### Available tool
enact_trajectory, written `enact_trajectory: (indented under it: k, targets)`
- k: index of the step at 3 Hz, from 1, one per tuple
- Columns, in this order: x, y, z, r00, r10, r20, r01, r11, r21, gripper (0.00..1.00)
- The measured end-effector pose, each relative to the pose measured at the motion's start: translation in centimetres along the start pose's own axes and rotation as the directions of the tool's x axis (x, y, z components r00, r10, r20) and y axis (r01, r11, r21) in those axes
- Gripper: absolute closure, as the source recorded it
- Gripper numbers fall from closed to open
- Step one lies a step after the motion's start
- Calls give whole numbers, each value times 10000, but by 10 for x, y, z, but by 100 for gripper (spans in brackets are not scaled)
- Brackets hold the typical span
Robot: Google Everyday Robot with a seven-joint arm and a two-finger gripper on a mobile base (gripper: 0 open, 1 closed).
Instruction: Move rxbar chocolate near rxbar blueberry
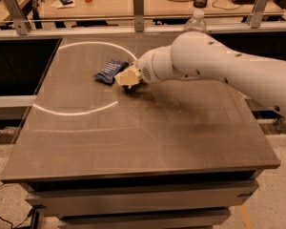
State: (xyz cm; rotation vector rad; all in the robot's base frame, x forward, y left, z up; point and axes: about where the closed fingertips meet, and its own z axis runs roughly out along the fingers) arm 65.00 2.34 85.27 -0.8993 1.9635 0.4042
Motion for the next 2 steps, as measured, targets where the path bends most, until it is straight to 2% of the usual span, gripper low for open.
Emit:
enact_trajectory:
  k: [2]
  targets:
    - [0,3,48,9989,129,-452,-153,9985,-532,100]
